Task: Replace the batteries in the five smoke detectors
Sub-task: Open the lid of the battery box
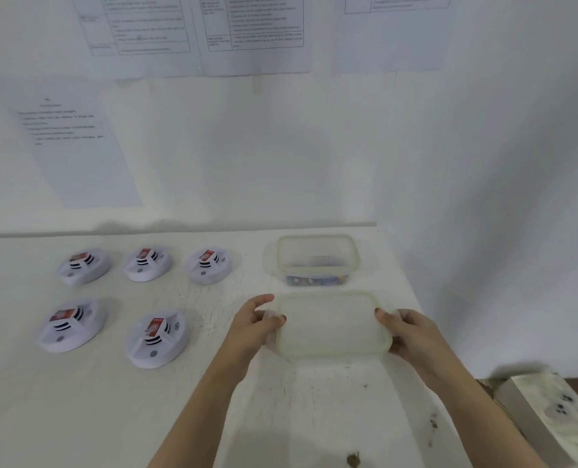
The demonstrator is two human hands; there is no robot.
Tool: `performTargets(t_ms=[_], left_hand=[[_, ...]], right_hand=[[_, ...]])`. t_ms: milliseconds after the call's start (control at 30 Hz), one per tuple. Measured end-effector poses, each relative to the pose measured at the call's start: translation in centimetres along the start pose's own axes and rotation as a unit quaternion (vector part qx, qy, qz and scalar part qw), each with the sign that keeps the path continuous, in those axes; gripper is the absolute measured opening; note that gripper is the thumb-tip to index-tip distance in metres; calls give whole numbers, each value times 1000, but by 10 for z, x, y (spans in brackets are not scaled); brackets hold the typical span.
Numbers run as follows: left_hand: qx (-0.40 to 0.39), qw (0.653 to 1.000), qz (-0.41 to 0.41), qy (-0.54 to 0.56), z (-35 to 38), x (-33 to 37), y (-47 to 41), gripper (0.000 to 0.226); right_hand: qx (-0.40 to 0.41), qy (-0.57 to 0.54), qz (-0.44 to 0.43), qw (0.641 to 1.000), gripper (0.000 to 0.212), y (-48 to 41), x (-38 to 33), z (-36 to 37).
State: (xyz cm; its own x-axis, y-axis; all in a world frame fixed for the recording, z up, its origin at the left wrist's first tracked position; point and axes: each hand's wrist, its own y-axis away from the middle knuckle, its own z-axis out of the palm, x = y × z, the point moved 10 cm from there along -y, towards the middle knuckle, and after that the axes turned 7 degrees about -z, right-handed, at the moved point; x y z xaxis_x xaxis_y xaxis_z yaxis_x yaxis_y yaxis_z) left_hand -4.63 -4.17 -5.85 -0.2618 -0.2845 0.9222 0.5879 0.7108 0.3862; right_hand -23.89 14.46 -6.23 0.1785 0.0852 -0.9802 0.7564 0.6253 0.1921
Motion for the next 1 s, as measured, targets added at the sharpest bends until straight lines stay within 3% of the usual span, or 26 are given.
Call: performTargets(t_ms=[100,267,367,467,567,667,1000], left_hand=[[-36,999,14,10,7,4,4,55],[-6,998,33,-61,5,6,8,41],[7,993,22,-114,4,4,13,20],[-33,989,-28,-139,12,-9,19,15],[-86,989,-79,-88,22,-24,30,17],[-79,994,-71,-24,23,-29,35,18],[-109,982,-130,76,35,-47,36,22]], right_hand=[[31,75,25,996,38,11,2,-4],[-62,138,112,982,35,37,10,11],[-46,89,69,993,25,32,4,16],[-22,70,17,997,13,29,-3,17],[-43,87,4,995,11,33,-3,21],[-56,83,22,995,16,36,1,21],[-119,-57,144,981,17,36,23,35]])
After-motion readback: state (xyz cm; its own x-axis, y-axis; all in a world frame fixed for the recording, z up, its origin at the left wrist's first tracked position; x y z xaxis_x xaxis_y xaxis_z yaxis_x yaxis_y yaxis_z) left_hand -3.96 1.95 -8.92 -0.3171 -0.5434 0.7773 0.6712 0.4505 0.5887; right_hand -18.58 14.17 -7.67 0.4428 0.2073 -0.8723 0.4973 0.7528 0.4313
